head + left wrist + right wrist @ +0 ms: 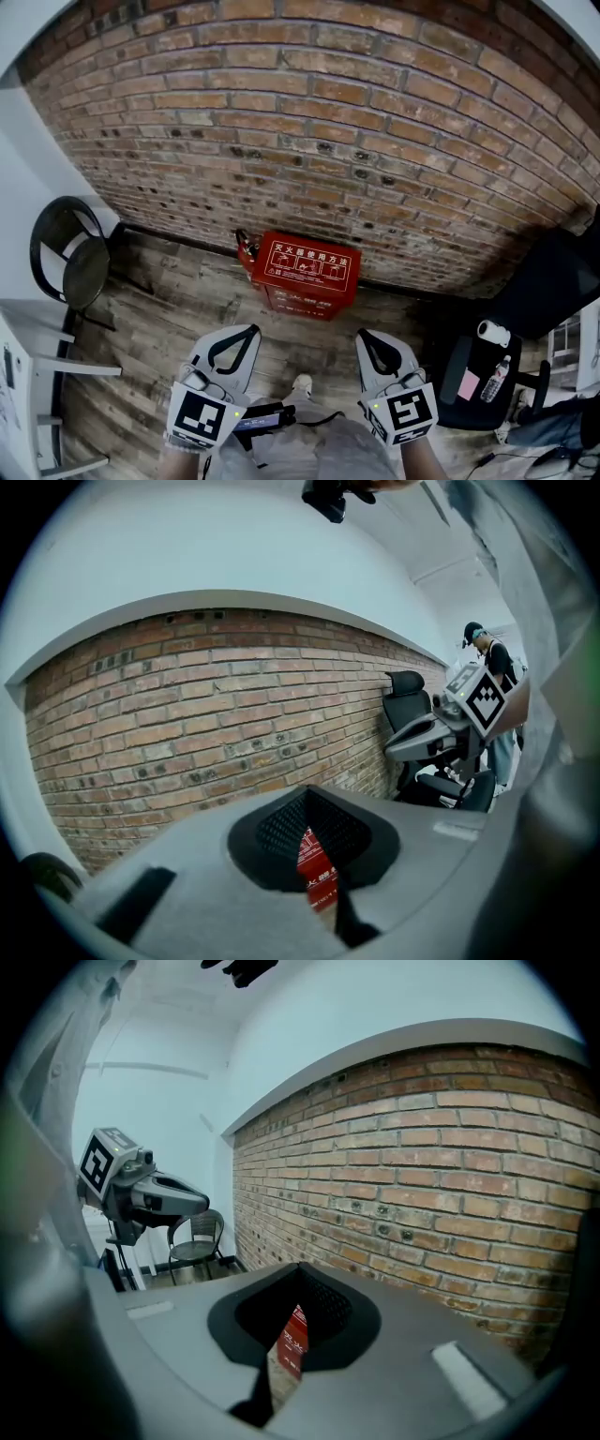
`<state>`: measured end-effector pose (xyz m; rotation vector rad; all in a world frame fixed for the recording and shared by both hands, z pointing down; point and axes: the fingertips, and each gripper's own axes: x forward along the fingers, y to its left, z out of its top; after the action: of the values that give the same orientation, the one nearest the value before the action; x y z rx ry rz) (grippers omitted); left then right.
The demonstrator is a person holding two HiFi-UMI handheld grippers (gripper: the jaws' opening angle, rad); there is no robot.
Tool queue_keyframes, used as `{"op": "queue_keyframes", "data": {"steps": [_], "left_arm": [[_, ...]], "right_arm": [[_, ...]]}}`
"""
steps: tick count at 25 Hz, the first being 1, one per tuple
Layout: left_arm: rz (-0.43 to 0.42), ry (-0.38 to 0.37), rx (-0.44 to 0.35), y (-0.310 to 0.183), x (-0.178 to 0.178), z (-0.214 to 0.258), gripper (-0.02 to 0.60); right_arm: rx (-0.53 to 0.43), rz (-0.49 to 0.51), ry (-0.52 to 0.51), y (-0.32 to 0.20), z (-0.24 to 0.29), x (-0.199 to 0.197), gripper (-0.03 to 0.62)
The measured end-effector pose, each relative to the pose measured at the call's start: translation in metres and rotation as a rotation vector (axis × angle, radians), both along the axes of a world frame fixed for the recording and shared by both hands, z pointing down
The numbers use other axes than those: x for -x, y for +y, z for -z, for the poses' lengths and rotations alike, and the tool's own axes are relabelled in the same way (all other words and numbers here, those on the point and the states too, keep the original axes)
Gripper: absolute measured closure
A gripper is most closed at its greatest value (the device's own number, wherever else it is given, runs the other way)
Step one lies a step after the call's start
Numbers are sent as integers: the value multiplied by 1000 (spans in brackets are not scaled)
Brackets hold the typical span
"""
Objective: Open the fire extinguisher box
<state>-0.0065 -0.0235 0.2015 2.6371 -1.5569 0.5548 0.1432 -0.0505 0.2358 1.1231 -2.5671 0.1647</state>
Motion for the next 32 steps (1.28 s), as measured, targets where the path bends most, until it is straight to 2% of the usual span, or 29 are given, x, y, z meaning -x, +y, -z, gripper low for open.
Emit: {"op": "queue_keyframes", "data": {"steps": [18,32], "left_arm": [[-85,-20,10,-30,-21,0,583],[-122,-19,56,-58,5,-19,583]], "right_arm": [[40,-30,-23,-12,-14,-5,588],[97,-49,-12,-39,-34,21,588]]}}
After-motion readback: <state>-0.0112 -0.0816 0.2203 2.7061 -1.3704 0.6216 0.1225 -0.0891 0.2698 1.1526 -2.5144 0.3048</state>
